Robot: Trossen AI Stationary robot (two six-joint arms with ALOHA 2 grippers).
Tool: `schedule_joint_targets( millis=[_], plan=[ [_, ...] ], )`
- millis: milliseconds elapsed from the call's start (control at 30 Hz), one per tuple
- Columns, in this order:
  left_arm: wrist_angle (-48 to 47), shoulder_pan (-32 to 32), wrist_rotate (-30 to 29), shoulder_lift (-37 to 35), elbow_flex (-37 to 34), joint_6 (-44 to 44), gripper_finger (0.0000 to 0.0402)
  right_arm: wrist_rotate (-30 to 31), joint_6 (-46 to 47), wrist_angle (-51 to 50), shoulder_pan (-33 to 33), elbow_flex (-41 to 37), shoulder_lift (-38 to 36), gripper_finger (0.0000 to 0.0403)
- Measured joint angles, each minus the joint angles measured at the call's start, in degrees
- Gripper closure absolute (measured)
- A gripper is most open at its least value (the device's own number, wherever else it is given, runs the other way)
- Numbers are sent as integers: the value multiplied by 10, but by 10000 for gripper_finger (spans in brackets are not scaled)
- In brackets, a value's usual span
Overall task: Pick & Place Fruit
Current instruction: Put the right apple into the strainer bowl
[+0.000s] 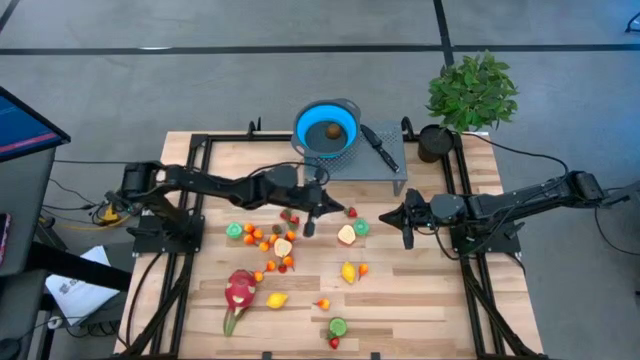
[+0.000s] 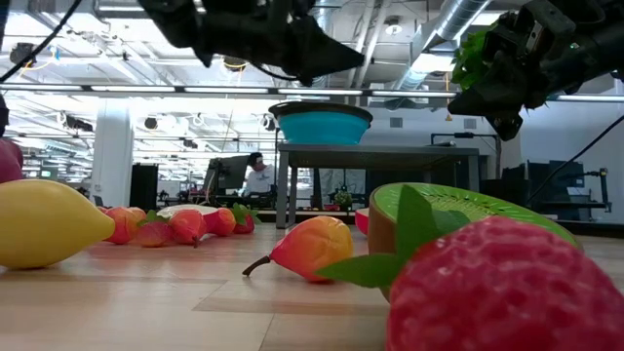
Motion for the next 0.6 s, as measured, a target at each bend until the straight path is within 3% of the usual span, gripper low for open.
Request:
schedule_joint_targets(
  millis=[600],
  plan=[
    [1, 9, 4, 30, 16, 26, 393, -2, 0, -28, 0, 0, 0, 402]
  ],
)
